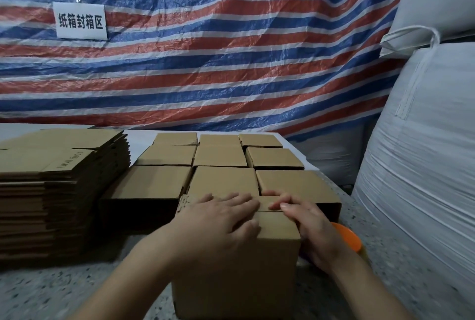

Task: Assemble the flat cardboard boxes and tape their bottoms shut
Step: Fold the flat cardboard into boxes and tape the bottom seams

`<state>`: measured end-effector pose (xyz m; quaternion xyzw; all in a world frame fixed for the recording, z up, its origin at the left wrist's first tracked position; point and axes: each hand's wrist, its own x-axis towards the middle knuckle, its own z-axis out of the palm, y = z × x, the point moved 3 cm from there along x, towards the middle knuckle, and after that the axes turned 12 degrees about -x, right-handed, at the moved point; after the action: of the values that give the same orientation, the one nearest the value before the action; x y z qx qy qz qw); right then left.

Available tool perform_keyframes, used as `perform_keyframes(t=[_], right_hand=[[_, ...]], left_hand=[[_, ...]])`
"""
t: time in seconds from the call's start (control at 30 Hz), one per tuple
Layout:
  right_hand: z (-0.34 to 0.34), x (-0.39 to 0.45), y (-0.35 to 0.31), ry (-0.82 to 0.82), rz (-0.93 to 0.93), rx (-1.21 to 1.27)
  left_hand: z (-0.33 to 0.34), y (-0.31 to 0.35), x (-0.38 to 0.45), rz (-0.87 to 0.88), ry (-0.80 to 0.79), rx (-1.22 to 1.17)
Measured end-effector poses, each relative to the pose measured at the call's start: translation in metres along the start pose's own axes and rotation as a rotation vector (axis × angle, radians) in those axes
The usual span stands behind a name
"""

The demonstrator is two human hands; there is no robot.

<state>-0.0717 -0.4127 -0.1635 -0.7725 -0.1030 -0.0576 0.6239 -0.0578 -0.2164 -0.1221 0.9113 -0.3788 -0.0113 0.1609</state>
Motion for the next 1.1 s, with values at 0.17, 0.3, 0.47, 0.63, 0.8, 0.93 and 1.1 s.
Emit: perform_keyframes(t=[0.17,0.3,0.47,0.63,0.8,0.93,1.1], right_hand=[[-0.060,0.005,0.022,0.276,0.227,-1.031],[-0.079,-0.001,0.062,0.181,0.448,-1.437],[-0.073,-0.008,0.081,0.117,0.425,-1.509],[-0.066,-0.011,0.073,0.124,0.359,-1.553],[-0.083,-0.016,-0.009,0.283,0.296,-1.191],[-0.084,-0.006,-0.095,0.318,0.116,-0.870],[-0.050,0.036,-0.141,-0.059,0.131,-0.632]], left_hand=[[-0.001,0.000,0.001,0.001,-0.039,-0.016],[0.000,0.000,0.001,-0.006,-0.038,-0.027],[-0.002,0.002,-0.001,-0.016,-0.048,-0.039],[-0.005,0.005,-0.002,-0.023,-0.064,-0.069],[-0.020,0.001,-0.011,-0.086,-0.100,-0.310],[-0.029,-0.006,-0.016,-0.129,-0.034,-0.563],[-0.032,-0.018,-0.017,-0.122,0.128,-0.996]])
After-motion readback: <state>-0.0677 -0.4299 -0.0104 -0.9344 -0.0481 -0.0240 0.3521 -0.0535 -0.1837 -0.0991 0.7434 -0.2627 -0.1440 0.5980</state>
